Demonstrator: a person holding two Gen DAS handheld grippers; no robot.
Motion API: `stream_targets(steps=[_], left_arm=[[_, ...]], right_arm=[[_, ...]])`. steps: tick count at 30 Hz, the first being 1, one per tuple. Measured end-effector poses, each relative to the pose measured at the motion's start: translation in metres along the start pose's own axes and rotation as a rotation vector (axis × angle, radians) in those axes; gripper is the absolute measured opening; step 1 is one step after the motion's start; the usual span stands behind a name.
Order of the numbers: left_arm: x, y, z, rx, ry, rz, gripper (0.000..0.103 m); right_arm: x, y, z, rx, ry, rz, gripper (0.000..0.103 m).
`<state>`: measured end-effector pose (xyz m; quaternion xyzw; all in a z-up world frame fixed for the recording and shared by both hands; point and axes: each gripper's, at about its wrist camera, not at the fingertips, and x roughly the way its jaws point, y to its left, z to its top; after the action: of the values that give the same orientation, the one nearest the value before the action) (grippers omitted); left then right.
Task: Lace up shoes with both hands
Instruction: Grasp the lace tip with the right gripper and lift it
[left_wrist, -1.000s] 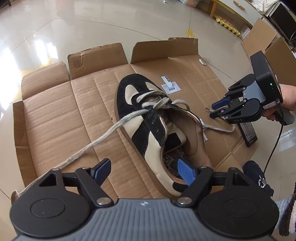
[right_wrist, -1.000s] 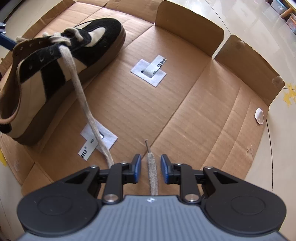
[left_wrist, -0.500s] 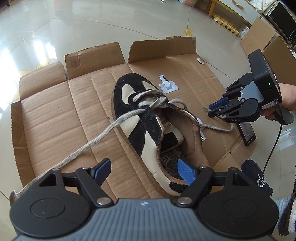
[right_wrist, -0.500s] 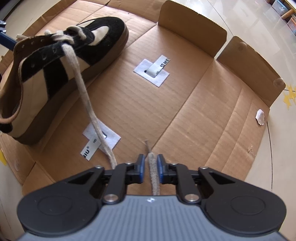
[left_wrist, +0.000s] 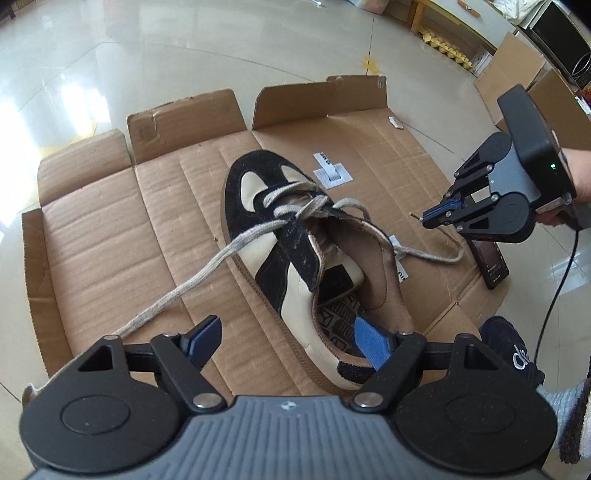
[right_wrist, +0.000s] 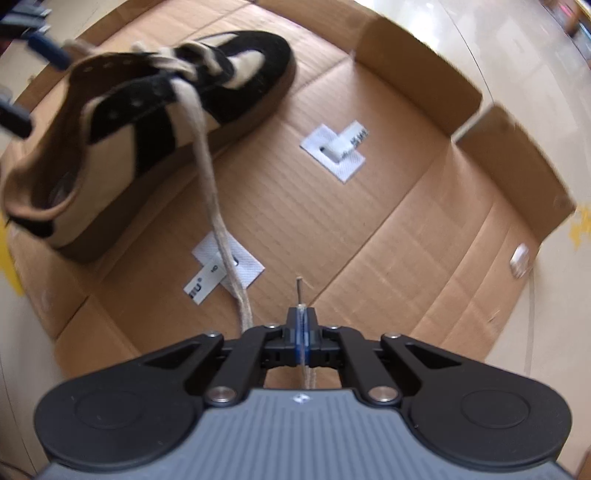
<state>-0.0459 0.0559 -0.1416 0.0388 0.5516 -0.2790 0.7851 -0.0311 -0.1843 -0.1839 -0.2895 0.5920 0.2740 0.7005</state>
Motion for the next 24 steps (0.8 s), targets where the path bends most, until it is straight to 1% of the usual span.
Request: stream_targets(steps=[4,5,9,10,12,13,18,24], left_arm=[[-0.006,-0.004,0.001,-0.002,-0.026,-0.020,0.080],[-0.007,-0.005,0.001,-0.001,-0.030,-0.022,0.080],[-0.013,-0.008,0.001,-0.010,-0.058,-0.042,0.080],[-0.015,-0.009,0.002,-0.008,-0.063,-0.047,0.080],[-0.019,-0.011,0.003,-0.004,-0.075,-0.055,0.080],[-0.021,-0.012,0.004,-0.002,-0.081,-0.059,0.080],[-0.032,-0.014,0.007,0.003,-0.116,-0.064,0.080],[-0.040,-0.016,0.008,-0.006,-0.142,-0.076,0.080]], right_arm=[[-0.030,-0.002,0.006,-0.105,0.049,-0.003,0.001],[-0.046,-0.003,0.008,-0.158,0.076,-0.012,0.001],[-0.078,-0.006,0.014,-0.259,0.140,-0.031,0.001],[-0.094,-0.006,0.016,-0.306,0.171,-0.045,0.001],[-0.113,-0.005,0.019,-0.359,0.210,-0.063,0.001],[-0.117,-0.005,0.019,-0.371,0.217,-0.068,0.001],[-0.167,-0.001,0.032,-0.477,0.276,-0.132,0.001],[-0.201,0.004,0.044,-0.538,0.302,-0.185,0.001]])
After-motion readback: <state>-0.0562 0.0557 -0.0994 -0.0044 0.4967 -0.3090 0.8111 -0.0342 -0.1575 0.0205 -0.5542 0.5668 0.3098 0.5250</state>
